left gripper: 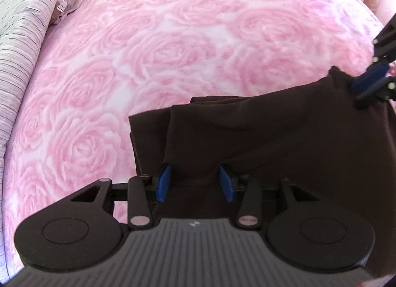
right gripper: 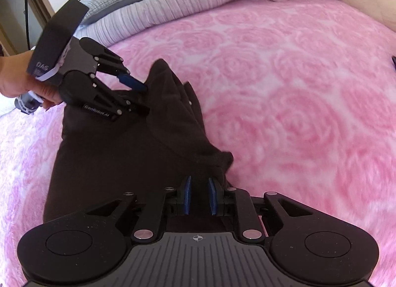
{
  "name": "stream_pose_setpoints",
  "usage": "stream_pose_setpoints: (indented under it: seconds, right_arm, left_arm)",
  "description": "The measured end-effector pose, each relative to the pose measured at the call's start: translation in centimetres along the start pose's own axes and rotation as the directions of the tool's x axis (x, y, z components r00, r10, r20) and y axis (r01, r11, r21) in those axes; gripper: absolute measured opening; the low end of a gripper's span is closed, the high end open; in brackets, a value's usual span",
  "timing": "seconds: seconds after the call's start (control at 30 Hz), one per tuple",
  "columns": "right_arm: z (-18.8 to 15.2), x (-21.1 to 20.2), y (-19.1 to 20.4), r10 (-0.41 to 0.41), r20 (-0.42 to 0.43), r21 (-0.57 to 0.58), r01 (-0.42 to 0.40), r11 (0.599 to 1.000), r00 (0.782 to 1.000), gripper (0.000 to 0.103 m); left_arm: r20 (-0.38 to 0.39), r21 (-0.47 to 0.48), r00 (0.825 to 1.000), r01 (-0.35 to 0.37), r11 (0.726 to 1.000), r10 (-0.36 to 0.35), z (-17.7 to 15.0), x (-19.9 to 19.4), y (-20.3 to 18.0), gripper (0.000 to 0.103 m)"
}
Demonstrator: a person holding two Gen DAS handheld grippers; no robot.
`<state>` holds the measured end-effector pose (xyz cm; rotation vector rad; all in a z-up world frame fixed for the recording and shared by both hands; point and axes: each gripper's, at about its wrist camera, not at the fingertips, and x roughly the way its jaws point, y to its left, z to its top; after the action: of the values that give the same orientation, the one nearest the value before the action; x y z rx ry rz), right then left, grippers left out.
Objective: Fold clothes
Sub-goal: 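Release the sweater with the right gripper and pull both grippers back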
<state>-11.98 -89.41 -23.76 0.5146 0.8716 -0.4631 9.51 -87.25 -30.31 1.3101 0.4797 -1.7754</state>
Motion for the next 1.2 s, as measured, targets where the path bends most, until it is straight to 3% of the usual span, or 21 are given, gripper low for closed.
stream_pose_setpoints:
  seconds: [0.1,0.23,0.4,0.53,0.7,0.83,0.9,0.93,1.03,1.2]
  right_arm:
    - [0.6,-0.8,0.3,-0.013,-0.001,0.031,0.013,0.999,1.000,0.018]
    - [0.5,-2.3,1.8,0.005,0.027,-0.011,-0.005,1.000,1.000,0.019]
    - [-1.9,0.0,3.1,0.025,-0.084,-0.050,-0.029,0.998,0.996,0.019]
    - [-1.7,-1.3,3.2,0.022,-0.069,-0.029,-0.024,0.999,0.997,0.019]
    - [-2.3,-3.1,4.9,0.064,-0.061,-0.091,-0.070,0.993,0.996,0.019]
    - [-4.3,-1.3,6.9,0.059,-0.142,-0.108,-0.074,0.991,0.988,0.019]
    - [-5.9,-0.2,7.3,0.046,-0.165,-0.082,-0.060,0.995,0.985,0.022]
    - [-6.4,-0.4,7.6,0.037,-0.136,-0.083,-0.049,0.995,0.990,0.023]
    - [-7.1,-1.1,9.0,-0.045,-0.129,-0.090,0.033,0.995,0.991,0.024]
    - [-8.4,-3.8,12.0,-0.189,-0.150,-0.037,0.185,0.982,0.970,0.033]
  left_arm:
    - [-0.017,0.019,1.000,-0.006,1.000,0.006,0.5,-0.4,0.2,0.041]
    - [0.001,0.010,0.999,-0.040,0.999,0.040,0.2,-2.0,0.3,0.040]
    - [-0.032,-0.007,0.998,-0.062,0.998,0.062,-0.6,-1.3,-0.2,0.039]
    - [-0.023,-0.027,0.996,-0.090,0.996,0.090,-1.0,-3.4,-0.3,0.037]
    - [-0.049,-0.057,0.993,-0.113,0.992,0.110,-4.4,-6.7,-1.2,0.037]
    - [-0.096,-0.097,0.990,-0.117,0.988,0.108,-8.1,-7.7,-2.3,0.037]
    - [-0.128,-0.100,0.985,-0.131,0.986,0.118,-10.1,-7.1,-2.8,0.037]
    - [-0.129,-0.106,0.983,-0.144,0.984,0.130,-11.0,-7.1,-2.8,0.037]
    - [-0.131,-0.120,0.978,-0.180,0.976,0.164,-13.5,-7.3,-2.8,0.037]
    - [-0.135,-0.071,0.972,-0.204,0.976,0.193,-15.9,-11.0,-3.9,0.035]
